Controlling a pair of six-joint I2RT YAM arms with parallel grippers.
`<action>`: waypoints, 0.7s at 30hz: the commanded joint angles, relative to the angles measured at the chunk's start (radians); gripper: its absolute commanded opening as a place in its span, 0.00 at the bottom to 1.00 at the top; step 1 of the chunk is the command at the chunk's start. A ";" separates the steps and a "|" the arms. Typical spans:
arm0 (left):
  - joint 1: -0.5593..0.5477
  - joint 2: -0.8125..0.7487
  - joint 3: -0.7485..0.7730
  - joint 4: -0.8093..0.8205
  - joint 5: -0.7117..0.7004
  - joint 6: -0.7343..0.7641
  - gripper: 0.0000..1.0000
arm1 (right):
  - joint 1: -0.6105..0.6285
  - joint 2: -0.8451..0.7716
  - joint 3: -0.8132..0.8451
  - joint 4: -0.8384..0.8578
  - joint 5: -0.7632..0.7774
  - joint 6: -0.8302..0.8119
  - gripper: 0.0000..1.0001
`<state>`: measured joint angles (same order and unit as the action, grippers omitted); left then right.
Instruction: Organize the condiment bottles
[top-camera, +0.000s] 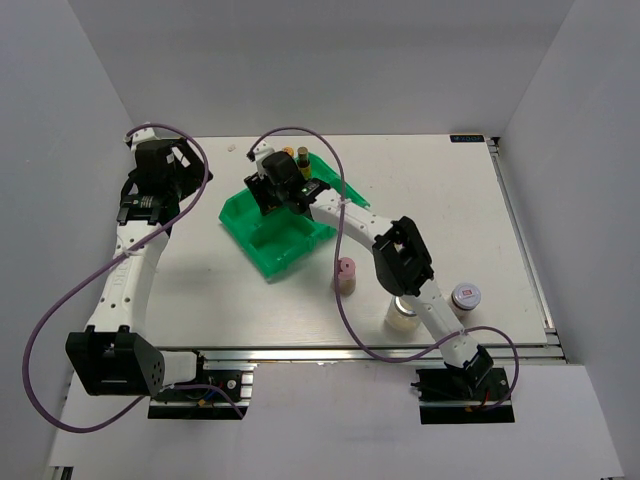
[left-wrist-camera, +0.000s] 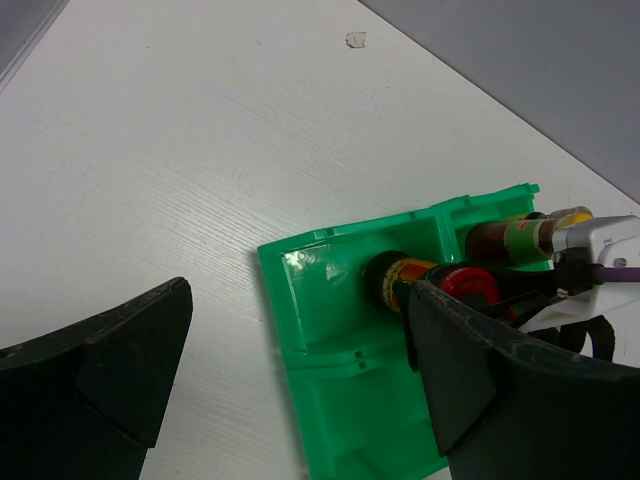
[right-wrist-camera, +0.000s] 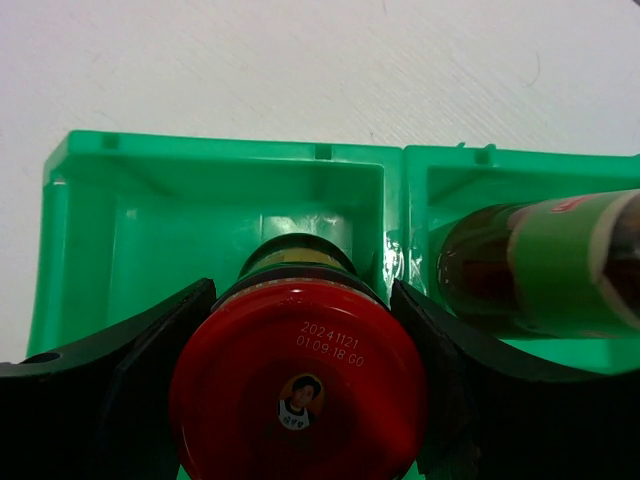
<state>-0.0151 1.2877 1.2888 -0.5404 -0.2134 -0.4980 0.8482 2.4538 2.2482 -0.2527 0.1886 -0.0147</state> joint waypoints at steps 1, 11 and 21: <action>0.001 -0.013 -0.013 0.030 0.012 -0.002 0.98 | -0.001 -0.032 0.030 0.210 0.046 -0.008 0.41; 0.001 0.018 0.007 0.020 0.023 -0.014 0.98 | 0.008 -0.090 -0.012 0.217 0.041 -0.005 0.89; 0.001 0.010 0.040 -0.024 0.029 -0.042 0.98 | 0.015 -0.350 -0.157 0.190 -0.127 0.062 0.89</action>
<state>-0.0151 1.3148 1.2869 -0.5419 -0.1936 -0.5217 0.8558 2.2673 2.1372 -0.1196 0.1436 0.0135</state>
